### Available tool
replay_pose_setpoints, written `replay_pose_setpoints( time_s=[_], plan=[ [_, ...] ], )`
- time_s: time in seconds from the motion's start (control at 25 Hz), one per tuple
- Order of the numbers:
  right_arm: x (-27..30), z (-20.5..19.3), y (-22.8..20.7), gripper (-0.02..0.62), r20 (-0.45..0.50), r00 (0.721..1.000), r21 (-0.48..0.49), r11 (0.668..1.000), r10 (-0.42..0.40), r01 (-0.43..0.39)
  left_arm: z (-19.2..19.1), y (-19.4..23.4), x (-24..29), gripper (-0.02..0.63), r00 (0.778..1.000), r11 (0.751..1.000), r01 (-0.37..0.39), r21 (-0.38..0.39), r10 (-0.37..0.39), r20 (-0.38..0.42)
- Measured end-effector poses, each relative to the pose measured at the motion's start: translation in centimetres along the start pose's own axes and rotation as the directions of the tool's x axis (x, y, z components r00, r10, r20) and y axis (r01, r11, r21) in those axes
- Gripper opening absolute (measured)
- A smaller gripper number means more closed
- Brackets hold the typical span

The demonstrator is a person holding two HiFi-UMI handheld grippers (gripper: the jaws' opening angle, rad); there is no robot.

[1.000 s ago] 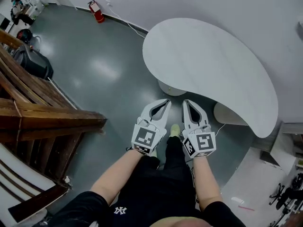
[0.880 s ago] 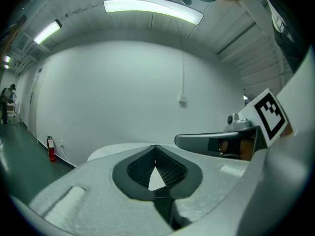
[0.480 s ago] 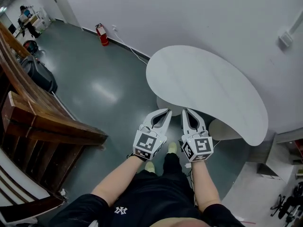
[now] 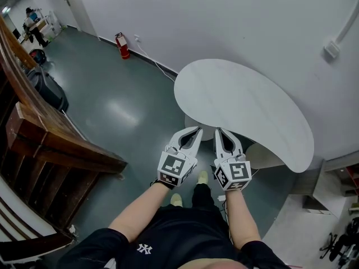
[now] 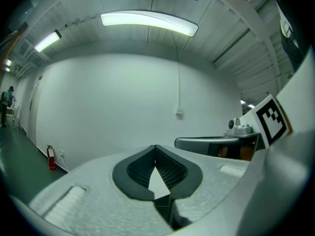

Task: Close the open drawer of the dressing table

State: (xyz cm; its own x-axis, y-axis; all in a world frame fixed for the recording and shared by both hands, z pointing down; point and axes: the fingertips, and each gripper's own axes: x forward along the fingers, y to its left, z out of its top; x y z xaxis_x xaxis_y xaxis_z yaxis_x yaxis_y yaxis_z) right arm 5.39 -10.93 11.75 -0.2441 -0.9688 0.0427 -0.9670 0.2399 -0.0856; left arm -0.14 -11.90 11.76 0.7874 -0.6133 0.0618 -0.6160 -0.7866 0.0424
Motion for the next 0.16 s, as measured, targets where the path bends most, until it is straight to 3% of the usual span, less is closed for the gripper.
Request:
replay_pose_setpoints(
  time_s=[0.16],
  plan=[
    [-0.03,0.5,1.05,0.014,0.002,1.0,-0.001,1.0,0.0,0.0,0.36,0.48,-1.0,0.011,1.0,1.0,-0.004,-0.008,0.004,0.0]
  ],
)
